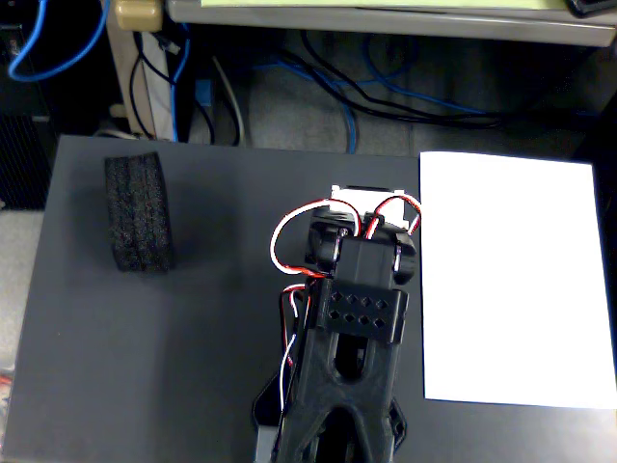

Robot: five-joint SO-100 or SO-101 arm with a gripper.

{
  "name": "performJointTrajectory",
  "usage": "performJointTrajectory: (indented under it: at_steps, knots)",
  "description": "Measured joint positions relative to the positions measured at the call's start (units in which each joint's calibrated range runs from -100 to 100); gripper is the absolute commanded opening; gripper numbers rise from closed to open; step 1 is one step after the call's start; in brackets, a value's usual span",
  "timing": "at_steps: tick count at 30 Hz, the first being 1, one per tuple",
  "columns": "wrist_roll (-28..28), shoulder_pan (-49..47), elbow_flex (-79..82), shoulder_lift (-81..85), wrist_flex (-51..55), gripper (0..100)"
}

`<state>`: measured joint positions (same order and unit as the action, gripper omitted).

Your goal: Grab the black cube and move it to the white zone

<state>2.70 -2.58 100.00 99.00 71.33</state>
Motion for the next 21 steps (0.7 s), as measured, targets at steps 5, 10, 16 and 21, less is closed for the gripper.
performJointTrajectory:
  at_steps: [5, 10, 16, 21]
  knots:
    - [0.0, 0.0, 0.0, 0.0, 0.0, 1]
    - [0.0, 0.0, 0.0, 0.0, 0.0, 1]
    - [0.0, -0.07, -6.86, -0.5, 0.17, 1]
    - [0.0, -0.07, -16.18, -0.5, 4.45, 1]
